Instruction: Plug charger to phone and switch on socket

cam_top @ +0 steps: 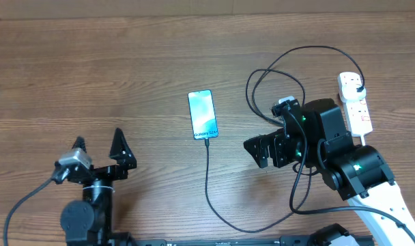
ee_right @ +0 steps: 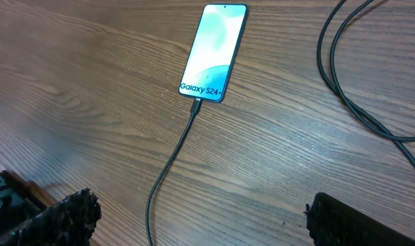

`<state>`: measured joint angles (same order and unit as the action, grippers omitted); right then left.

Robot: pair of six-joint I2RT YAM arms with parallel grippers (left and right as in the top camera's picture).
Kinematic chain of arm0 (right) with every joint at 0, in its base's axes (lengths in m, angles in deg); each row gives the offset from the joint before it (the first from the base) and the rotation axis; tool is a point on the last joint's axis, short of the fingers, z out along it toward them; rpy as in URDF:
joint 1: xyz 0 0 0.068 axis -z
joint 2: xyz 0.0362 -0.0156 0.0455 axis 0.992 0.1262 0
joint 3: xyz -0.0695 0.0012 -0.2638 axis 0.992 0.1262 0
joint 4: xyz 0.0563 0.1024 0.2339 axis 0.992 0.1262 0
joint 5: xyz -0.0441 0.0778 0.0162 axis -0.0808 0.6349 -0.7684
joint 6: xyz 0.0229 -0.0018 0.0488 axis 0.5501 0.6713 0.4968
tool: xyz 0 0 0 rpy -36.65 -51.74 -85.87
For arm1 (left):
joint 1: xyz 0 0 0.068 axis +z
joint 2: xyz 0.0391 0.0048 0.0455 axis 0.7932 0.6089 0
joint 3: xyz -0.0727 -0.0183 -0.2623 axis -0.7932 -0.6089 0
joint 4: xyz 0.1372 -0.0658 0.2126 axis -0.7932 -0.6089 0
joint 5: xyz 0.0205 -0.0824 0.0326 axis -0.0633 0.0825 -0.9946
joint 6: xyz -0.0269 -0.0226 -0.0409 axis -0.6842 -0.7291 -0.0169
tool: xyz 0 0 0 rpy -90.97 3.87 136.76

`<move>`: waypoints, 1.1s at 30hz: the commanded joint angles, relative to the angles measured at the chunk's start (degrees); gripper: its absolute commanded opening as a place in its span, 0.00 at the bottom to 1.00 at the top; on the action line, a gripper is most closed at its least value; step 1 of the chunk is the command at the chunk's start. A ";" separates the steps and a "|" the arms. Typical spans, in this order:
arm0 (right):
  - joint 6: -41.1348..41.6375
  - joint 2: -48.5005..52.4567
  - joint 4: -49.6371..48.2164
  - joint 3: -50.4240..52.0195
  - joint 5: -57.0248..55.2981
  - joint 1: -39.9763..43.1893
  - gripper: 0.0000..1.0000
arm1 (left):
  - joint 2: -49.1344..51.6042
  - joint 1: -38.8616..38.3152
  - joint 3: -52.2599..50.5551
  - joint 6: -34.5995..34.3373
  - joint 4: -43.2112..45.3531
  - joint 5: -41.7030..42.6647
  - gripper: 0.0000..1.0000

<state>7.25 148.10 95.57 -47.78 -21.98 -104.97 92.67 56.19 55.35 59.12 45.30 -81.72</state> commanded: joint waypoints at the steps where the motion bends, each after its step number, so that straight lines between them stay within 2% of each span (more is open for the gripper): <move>1: 0.33 -0.26 -0.37 0.22 -0.57 -0.26 1.00 | -3.52 1.99 -5.11 -0.72 4.70 0.96 0.99; 4: 0.33 -0.26 -0.37 0.22 -0.57 -0.26 1.00 | -5.99 3.63 -6.88 0.48 4.61 0.90 0.99; 10: 0.33 -0.26 -0.37 0.22 -0.57 -0.26 1.00 | -8.96 4.33 -8.72 8.20 4.70 0.55 1.00; 25: 0.33 -0.26 -0.37 0.22 -0.57 -0.26 1.00 | -8.94 4.39 -15.30 7.10 6.34 0.81 1.00; 33: 0.33 -0.26 -0.37 0.22 -0.57 -0.26 1.00 | -8.96 4.55 -15.23 6.14 0.33 0.66 1.00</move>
<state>7.25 148.10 95.57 -47.78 -21.98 -104.97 84.38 60.15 40.34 65.61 47.53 -81.31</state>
